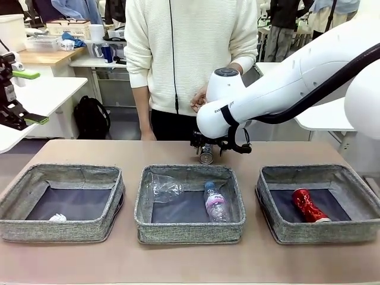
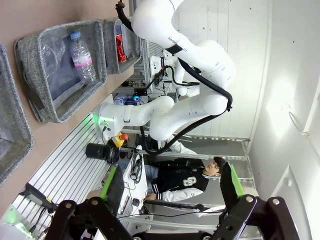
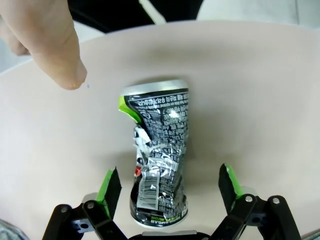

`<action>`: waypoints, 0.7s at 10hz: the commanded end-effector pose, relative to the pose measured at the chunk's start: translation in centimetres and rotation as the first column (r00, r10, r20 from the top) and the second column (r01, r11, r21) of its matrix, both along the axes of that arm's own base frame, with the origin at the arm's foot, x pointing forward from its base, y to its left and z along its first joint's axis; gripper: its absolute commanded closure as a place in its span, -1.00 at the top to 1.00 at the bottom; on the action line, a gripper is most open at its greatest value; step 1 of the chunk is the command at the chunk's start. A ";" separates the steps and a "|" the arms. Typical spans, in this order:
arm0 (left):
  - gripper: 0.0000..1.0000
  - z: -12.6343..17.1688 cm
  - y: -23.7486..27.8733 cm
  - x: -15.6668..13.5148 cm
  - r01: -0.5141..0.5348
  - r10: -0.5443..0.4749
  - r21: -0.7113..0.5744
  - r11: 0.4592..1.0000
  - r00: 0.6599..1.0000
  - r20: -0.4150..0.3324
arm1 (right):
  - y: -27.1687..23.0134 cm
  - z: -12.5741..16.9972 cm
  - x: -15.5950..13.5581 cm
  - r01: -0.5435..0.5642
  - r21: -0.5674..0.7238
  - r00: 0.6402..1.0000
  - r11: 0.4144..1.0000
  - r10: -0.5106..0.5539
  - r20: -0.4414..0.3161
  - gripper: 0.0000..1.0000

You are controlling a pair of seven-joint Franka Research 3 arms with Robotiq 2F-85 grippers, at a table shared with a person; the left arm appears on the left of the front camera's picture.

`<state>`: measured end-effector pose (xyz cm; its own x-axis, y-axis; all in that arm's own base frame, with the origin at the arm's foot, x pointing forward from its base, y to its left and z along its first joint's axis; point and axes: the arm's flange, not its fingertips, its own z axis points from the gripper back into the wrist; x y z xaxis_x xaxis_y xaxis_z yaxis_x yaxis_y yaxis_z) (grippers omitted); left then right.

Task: Sort the waste into the appropriate baskets.
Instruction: Pick up the waste item pointed out by the person.

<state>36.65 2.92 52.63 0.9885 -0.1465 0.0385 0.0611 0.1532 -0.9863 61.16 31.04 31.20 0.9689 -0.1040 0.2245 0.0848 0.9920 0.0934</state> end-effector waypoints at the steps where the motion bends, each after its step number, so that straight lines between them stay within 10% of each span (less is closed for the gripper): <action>1: 1.00 0.1 -0.2 -0.2 -0.013 0.014 -0.009 1.000 1.000 0.011 | 0.3 -0.3 0.0 -0.017 -0.038 0.999 0.999 0.018 0.047 -0.19; 2: 1.00 0.1 -0.2 -0.2 -0.013 0.014 -0.009 1.000 1.000 0.011 | 0.5 -0.3 0.0 -0.016 -0.033 0.999 0.999 0.017 0.044 -0.19; 3: 1.00 0.1 -0.2 -0.2 -0.013 0.014 -0.009 1.000 1.000 0.011 | 0.5 -0.4 0.1 -0.016 -0.033 0.999 0.999 0.018 0.038 -1.00; 4: 1.00 0.1 -0.2 -0.2 -0.013 0.014 -0.009 1.000 1.000 0.011 | 0.5 -0.5 0.1 -0.020 -0.035 0.999 0.999 0.021 0.031 -0.24; 5: 1.00 0.1 -0.2 -0.2 -0.013 0.014 -0.009 1.000 1.000 0.011 | 0.5 -0.5 0.1 -0.027 -0.038 0.999 0.999 0.028 0.029 -1.00; 7: 1.00 0.1 -0.2 -0.2 -0.013 0.014 -0.009 1.000 1.000 0.011 | 0.6 -0.7 0.1 -0.031 -0.041 0.999 0.999 0.032 0.023 -1.00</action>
<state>36.65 2.92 52.63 0.9885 -0.1465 0.0385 0.0611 0.1532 -0.9863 61.05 31.49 30.93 0.9691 -0.0824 0.2324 0.0646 0.9944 0.0831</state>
